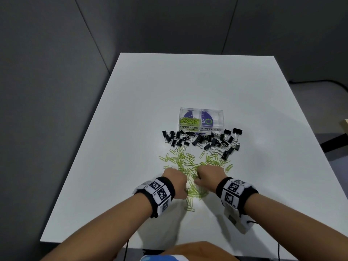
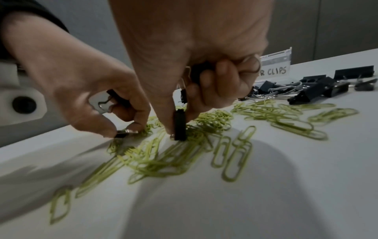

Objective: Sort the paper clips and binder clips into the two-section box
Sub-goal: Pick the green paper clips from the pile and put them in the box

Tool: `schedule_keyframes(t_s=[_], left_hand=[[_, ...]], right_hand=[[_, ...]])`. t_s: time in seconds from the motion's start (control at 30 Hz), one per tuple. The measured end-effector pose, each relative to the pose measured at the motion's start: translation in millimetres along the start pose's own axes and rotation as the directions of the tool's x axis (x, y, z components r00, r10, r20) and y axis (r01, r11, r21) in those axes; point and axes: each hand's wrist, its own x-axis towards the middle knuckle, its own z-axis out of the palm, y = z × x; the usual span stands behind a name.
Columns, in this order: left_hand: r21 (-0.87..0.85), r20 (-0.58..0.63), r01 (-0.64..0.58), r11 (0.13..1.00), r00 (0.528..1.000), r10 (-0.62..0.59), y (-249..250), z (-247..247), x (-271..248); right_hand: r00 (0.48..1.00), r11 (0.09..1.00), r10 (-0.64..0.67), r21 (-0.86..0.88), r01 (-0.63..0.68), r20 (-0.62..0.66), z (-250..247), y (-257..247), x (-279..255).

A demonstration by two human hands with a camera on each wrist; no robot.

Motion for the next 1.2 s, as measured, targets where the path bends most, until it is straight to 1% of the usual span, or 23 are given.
schedule_keyframes(t_s=[0.07, 0.13, 0.2, 0.3, 0.37, 0.47, 0.57, 0.63, 0.7, 0.73, 0.8, 0.87, 0.93, 1.0, 1.03, 1.13, 1.2], left_hand=[[-0.049, -0.040, 0.020, 0.999, 0.999, -0.022, -8, -2, 1], [-0.125, -0.076, 0.040, 0.991, 0.996, -0.049, -22, -5, 4], [-0.191, -0.098, 0.081, 0.978, 0.990, -0.101, -38, -9, 9], [-0.313, -0.111, 0.191, 0.930, 0.966, -0.236, -62, -19, 22], [-0.394, -0.113, 0.239, 0.888, 0.946, -0.305, -77, -27, 33], [-0.485, -0.114, 0.265, 0.834, 0.926, -0.360, -98, -36, 51], [-0.507, -0.138, 0.281, 0.815, 0.907, -0.399, -111, -49, 66], [-0.513, -0.174, 0.276, 0.813, 0.894, -0.413, -116, -59, 75], [-0.545, -0.210, 0.259, 0.797, 0.878, -0.429, -117, -64, 83], [-0.572, -0.221, 0.249, 0.782, 0.871, -0.439, -118, -64, 87], [-0.624, -0.236, 0.227, 0.748, 0.858, -0.456, -117, -62, 92], [-0.678, -0.239, 0.203, 0.707, 0.848, -0.472, -117, -59, 97], [-0.744, -0.238, 0.174, 0.646, 0.833, -0.499, -117, -56, 101], [-0.790, -0.239, 0.149, 0.595, 0.818, -0.523, -117, -54, 103], [-0.797, -0.242, 0.142, 0.587, 0.815, -0.526, -117, -53, 103], [-0.775, -0.262, 0.128, 0.619, 0.827, -0.498, -118, -49, 102], [-0.709, -0.313, 0.125, 0.694, 0.826, -0.469, -118, -49, 96]], right_hand=[[1.000, 0.998, -0.021, 0.063, 0.019, 0.021, -3, 3, 0], [1.000, 0.989, -0.010, 0.145, 0.009, 0.011, -9, 8, 1], [0.999, 0.973, 0.031, 0.228, -0.028, -0.008, -19, 16, 5], [0.991, 0.930, 0.136, 0.345, -0.127, 0.000, -36, 36, 20], [0.976, 0.885, 0.219, 0.417, -0.208, 0.022, -44, 51, 33], [0.948, 0.761, 0.312, 0.579, -0.292, 0.067, -54, 67, 49], [0.942, 0.692, 0.328, 0.663, -0.285, 0.063, -64, 69, 61], [0.950, 0.691, 0.312, 0.688, -0.224, -0.005, -69, 65, 69], [0.961, 0.721, 0.267, 0.677, -0.147, -0.077, -72, 59, 75], [0.969, 0.757, 0.225, 0.644, -0.107, -0.104, -73, 55, 76], [0.980, 0.869, 0.098, 0.495, -0.001, -0.171, -72, 50, 78], [0.972, 0.943, -0.040, 0.313, 0.113, -0.232, -69, 44, 79], [0.953, 0.958, -0.132, 0.211, 0.193, -0.272, -65, 40, 80], [0.936, 0.958, -0.180, 0.162, 0.236, -0.302, -62, 36, 82], [0.932, 0.959, -0.192, 0.145, 0.245, -0.306, -61, 35, 83], [0.930, 0.964, -0.224, 0.074, 0.255, -0.293, -56, 35, 86], [0.923, 0.963, -0.259, -0.006, 0.268, -0.284, -53, 38, 86]])
